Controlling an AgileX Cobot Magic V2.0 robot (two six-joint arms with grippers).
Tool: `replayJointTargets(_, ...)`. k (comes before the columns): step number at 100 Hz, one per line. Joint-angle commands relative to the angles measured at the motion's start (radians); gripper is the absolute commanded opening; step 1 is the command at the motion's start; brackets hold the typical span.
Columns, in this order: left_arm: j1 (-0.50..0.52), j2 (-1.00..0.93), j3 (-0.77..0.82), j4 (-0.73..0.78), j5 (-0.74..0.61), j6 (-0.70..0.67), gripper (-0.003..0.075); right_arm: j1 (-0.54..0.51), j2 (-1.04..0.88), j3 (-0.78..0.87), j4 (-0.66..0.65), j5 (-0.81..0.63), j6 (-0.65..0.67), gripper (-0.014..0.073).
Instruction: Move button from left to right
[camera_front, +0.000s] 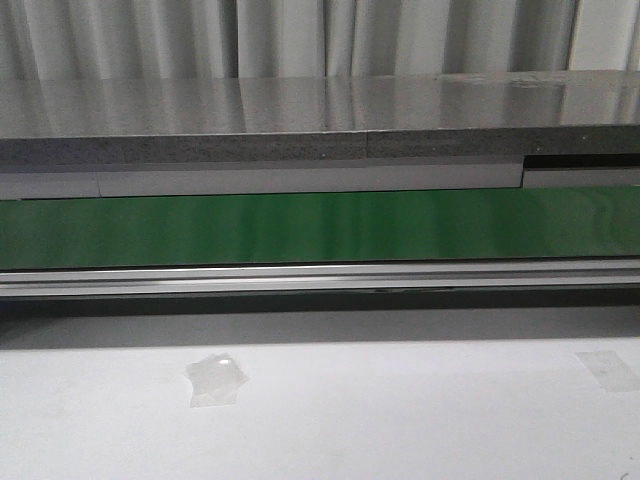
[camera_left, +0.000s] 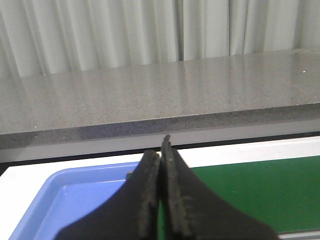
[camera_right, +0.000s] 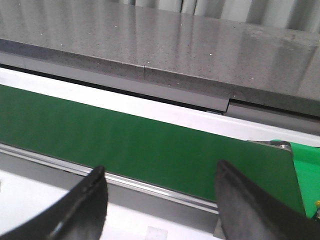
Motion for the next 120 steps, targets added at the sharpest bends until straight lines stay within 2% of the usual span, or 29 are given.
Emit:
replayJointTargets(1, 0.004, 0.008, -0.03, -0.015, -0.067, -0.011, -0.002, 0.0, 0.006, -0.023, 0.018, -0.053, 0.003, 0.0437)
replayJointTargets(13, 0.004, 0.008, -0.03, -0.015, -0.067, -0.011, -0.002, 0.0, 0.006, -0.023, 0.018, -0.052, 0.003, 0.0342)
replayJointTargets(45, 0.004, 0.008, -0.03, -0.015, -0.067, -0.011, -0.002, 0.0, 0.006, -0.023, 0.018, -0.053, 0.003, -0.0075)
replayJointTargets(120, 0.004, 0.008, -0.03, -0.015, -0.067, -0.011, -0.002, 0.0, 0.006, -0.023, 0.018, -0.053, 0.003, -0.0068)
